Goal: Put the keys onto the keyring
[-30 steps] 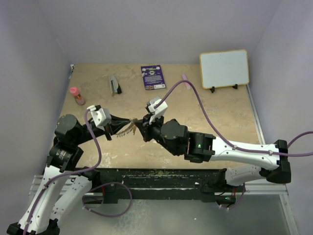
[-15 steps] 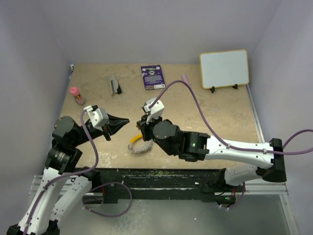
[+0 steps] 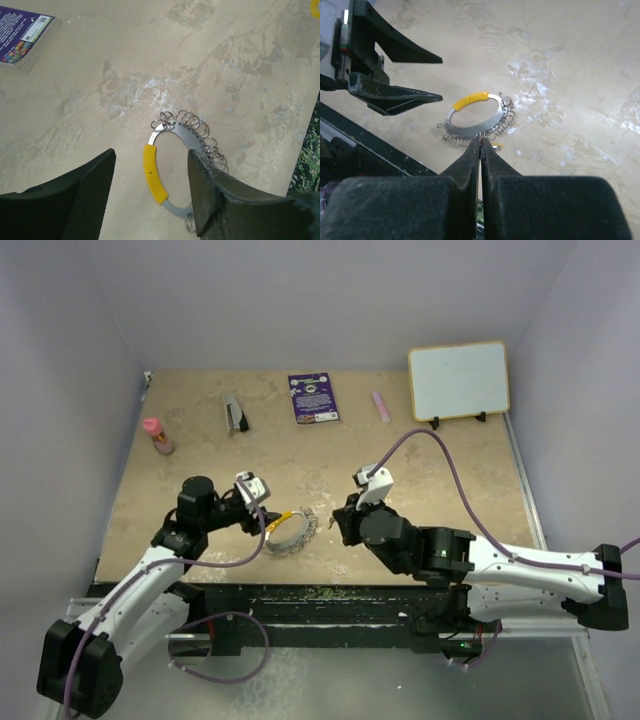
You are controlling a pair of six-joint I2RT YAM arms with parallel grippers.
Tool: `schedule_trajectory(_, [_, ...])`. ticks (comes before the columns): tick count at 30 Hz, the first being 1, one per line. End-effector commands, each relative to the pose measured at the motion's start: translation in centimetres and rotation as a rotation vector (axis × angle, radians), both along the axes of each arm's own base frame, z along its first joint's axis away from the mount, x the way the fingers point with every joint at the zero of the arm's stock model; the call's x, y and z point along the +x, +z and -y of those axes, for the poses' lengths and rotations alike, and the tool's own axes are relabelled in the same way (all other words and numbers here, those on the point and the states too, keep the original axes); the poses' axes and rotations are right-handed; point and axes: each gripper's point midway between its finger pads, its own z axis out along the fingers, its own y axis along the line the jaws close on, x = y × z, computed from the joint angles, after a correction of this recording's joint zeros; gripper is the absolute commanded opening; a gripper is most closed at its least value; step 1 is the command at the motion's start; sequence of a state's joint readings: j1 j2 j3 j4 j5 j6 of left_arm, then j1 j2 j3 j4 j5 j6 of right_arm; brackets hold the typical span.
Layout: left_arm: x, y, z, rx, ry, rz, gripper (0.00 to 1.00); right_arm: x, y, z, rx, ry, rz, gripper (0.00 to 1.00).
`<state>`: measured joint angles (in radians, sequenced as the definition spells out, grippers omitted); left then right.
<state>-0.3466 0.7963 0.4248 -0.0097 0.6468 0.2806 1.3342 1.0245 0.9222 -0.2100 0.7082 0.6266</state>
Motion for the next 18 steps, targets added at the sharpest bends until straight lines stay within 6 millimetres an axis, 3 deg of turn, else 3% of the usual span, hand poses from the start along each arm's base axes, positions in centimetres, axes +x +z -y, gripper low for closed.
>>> schedule_trajectory(1, [2.3,3.6,1.9,-0.096,-0.070,0.270,0.69,0.4,-0.8,2.1,0.058,-0.101,-0.031,0.00])
schedule_trajectory(3, [1.5,2.3,2.8,-0.045,-0.189,0.353,0.75,0.4,-1.3,2.5,0.067,-0.115,-0.037,0.00])
schedule_trajectory(6, [2.8,0.0,3.0,0.061,-0.227,0.408,0.82,0.6,-1.7,2.4,0.064,-0.118,-0.036,0.00])
schedule_trajectory(9, [4.5,-1.6,3.3,0.172,-0.289,0.492,0.82,0.8,-1.5,2.3,0.059,-0.125,-0.036,0.00])
schedule_trajectory(14, [8.4,-3.4,4.3,0.286,-0.329,0.469,0.83,1.0,-1.4,2.6,0.058,-0.154,-0.057,0.00])
schedule_trajectory(16, [9.0,-4.1,4.6,0.322,-0.380,0.490,0.82,1.0,-1.3,2.8,0.067,-0.161,-0.068,0.00])
schedule_trajectory(18, [8.4,-4.9,5.2,0.325,-0.463,0.512,0.82,1.3,-1.6,3.0,0.059,-0.170,-0.081,0.00])
